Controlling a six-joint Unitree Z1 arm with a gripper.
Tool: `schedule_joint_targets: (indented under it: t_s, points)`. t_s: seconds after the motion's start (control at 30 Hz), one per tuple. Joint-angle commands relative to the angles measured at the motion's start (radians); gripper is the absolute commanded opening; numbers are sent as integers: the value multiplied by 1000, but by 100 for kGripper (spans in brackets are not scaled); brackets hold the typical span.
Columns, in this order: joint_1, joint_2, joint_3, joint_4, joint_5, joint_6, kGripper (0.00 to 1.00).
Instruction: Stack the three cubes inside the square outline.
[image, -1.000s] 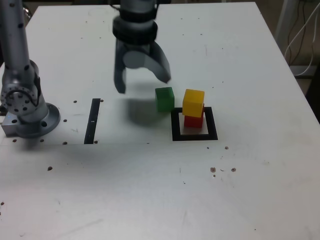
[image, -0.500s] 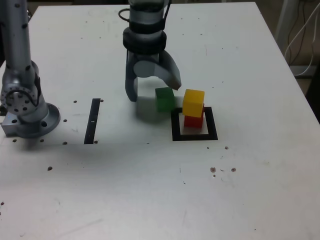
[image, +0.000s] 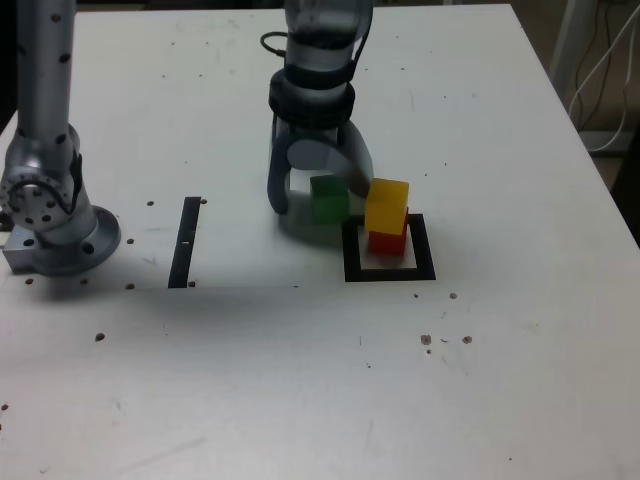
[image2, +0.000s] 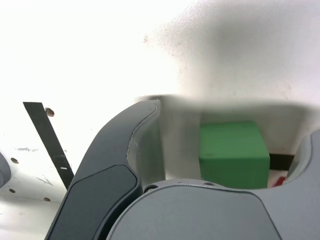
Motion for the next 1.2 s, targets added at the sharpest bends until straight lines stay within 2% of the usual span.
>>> schedule_joint_targets:
  t_s: [0.0,0.27,0.47,0.93,1.07,1.17]
  points:
    - [-3,19,-7,0,3,-1,91]
    - [-14,29,-37,18,10,-2,80]
    - [-17,32,-50,34,16,-7,62]
    - [-17,35,-79,56,-4,-7,24]
    - [-17,36,-99,79,-6,-7,18]
    - [-17,28,-127,127,-2,-7,16]
